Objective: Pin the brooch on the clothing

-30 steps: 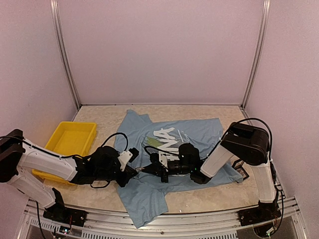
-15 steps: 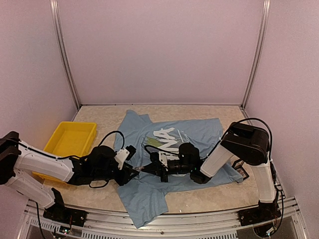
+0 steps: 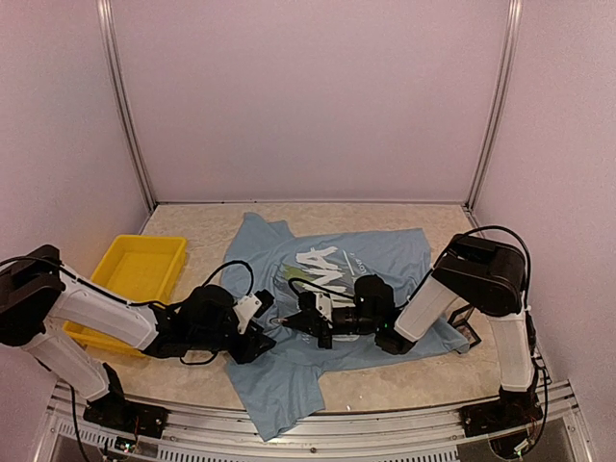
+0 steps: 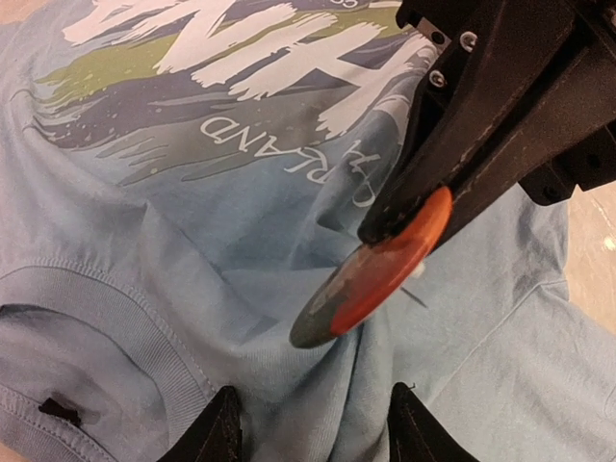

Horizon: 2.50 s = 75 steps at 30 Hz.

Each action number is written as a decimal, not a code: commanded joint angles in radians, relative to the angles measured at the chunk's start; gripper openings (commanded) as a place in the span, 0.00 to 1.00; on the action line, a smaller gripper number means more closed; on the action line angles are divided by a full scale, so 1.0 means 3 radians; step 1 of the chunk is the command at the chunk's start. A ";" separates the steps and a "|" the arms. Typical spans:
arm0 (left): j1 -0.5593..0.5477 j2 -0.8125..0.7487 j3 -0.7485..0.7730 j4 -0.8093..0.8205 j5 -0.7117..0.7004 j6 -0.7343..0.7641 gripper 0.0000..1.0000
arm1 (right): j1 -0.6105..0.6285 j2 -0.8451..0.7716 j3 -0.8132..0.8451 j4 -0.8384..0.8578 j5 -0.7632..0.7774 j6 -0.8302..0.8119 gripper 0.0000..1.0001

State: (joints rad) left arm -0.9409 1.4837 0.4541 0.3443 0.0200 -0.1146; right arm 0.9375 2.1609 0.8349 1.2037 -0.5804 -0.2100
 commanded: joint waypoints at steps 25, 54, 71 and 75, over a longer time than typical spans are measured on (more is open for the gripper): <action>-0.0017 -0.0274 0.0092 -0.0045 0.0122 0.0058 0.00 | -0.0014 -0.0018 0.0002 -0.0151 0.0442 -0.0234 0.00; -0.0034 -0.0173 0.0038 0.0016 0.0038 0.0019 0.00 | 0.0096 -0.0229 0.0001 -0.0004 -0.0035 0.0109 0.00; -0.0054 -0.0411 -0.0281 0.0374 -0.0246 -0.0083 0.37 | 0.0094 -0.0232 0.0006 -0.0032 -0.0174 0.0158 0.00; -0.0067 -0.0631 -0.0483 0.0609 -0.0143 -0.0052 0.42 | 0.0091 -0.0227 0.0015 -0.0060 -0.0240 0.0163 0.00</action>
State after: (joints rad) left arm -0.9546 1.3563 0.3531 0.4271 -0.0132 -0.1268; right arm 0.9573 2.1147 0.8310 1.1603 -0.6125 -0.1711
